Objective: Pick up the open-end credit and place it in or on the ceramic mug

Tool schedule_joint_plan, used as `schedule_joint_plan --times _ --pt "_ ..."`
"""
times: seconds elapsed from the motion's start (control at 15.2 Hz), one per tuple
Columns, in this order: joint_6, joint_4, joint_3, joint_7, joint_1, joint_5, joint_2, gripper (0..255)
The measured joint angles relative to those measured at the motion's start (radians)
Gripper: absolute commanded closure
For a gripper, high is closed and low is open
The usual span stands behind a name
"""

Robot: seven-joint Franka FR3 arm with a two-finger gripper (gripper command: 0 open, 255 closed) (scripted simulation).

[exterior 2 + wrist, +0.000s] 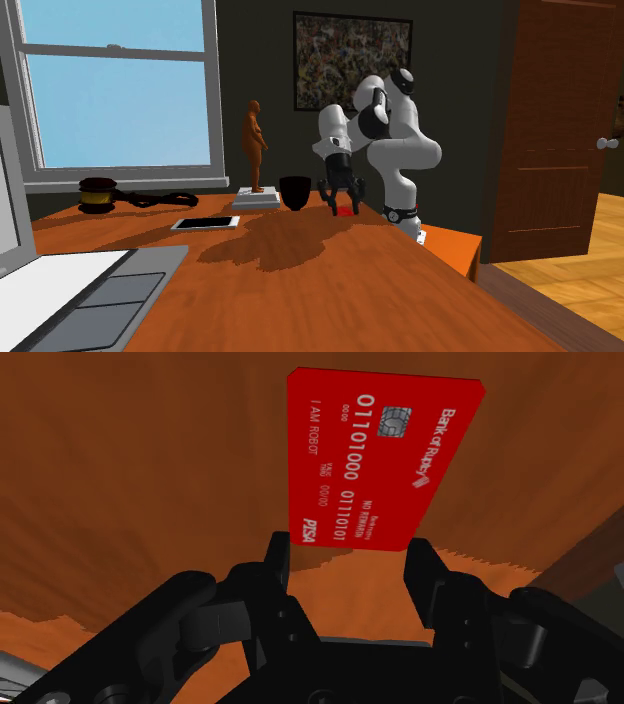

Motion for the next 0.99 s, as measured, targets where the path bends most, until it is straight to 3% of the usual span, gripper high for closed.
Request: schedule_joint_plan --times 0.26,0.99 --pt "-0.079 0.023 0.05 0.031 -0.032 0.0 -0.053 255" --pt "-0.258 0.107 0.165 0.115 -0.055 0.025 -0.154 255"
